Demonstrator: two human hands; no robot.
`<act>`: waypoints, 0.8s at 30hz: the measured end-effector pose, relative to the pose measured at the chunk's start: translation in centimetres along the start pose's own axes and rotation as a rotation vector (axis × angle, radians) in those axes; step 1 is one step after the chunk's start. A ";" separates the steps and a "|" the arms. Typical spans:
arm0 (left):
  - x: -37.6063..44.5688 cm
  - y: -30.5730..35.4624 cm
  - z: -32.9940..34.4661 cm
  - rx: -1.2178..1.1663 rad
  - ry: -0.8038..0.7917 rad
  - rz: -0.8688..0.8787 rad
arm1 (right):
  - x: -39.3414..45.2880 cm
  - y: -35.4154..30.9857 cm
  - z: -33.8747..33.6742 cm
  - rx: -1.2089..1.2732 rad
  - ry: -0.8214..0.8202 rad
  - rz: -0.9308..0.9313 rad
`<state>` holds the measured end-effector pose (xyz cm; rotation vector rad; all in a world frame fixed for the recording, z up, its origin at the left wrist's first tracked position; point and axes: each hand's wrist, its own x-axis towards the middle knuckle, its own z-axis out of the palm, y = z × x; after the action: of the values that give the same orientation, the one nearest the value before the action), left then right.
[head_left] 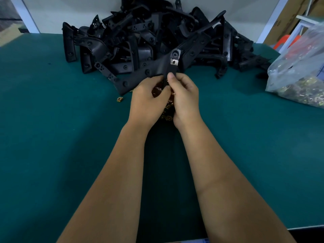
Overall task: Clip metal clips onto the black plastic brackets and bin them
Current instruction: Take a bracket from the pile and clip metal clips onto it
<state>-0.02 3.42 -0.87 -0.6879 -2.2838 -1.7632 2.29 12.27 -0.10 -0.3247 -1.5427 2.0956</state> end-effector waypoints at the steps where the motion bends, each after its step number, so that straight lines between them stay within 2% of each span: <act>1: 0.0 0.0 0.0 -0.043 -0.021 -0.024 | 0.0 -0.1 0.0 0.036 0.013 0.023; 3: -0.1 0.1 0.0 -0.130 -0.022 -0.072 | 0.2 -0.2 -0.2 0.134 0.040 0.051; 6: 0.2 0.0 -0.3 -0.178 0.119 -0.169 | 0.6 -0.5 -0.8 0.292 0.065 0.085; 10: 0.9 -0.2 -0.9 -0.404 0.291 -0.332 | 0.8 -0.7 -1.5 0.420 0.083 0.145; 19: 1.1 -0.2 -1.5 -0.730 0.263 -0.376 | 0.9 -0.7 -1.7 0.535 0.071 0.203; 21: 1.1 0.0 -1.4 -0.867 0.261 -0.386 | 1.0 -0.7 -1.6 0.513 0.042 0.197; 24: 1.0 0.2 -1.1 -1.041 0.280 -0.443 | 0.6 -0.3 -1.0 0.248 0.035 0.158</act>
<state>-0.91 2.64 0.05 0.0087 -1.2649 -3.0129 2.36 13.47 -0.12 -0.4009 -1.2549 2.3598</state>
